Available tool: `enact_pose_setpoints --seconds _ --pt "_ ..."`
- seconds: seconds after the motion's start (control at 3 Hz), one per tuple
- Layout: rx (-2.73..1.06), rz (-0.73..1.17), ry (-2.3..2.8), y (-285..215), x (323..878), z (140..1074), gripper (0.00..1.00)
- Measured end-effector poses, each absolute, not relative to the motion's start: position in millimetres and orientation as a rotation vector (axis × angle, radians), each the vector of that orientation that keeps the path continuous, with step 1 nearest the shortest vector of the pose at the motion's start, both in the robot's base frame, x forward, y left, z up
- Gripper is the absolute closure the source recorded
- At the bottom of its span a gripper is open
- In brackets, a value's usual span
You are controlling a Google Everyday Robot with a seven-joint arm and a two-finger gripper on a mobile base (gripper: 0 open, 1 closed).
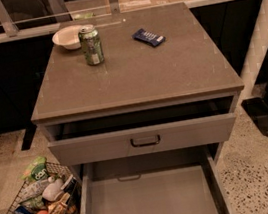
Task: Close middle drawer
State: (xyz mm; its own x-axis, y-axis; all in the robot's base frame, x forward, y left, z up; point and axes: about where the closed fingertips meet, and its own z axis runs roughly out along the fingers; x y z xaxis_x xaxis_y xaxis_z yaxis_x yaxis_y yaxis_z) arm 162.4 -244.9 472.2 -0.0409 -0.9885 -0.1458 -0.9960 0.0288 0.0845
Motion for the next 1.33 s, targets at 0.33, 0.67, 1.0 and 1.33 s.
enact_pose_setpoints --seconds 0.33,0.67,1.0,1.33 --pt "-2.144 0.250 2.220 -245 162 472 0.63" --pt "-2.149 0.244 2.228 -242 164 469 0.86" --pt "-2.189 0.281 2.189 -220 172 446 1.00" --pt "-2.192 0.347 2.157 -195 177 417 1.00"
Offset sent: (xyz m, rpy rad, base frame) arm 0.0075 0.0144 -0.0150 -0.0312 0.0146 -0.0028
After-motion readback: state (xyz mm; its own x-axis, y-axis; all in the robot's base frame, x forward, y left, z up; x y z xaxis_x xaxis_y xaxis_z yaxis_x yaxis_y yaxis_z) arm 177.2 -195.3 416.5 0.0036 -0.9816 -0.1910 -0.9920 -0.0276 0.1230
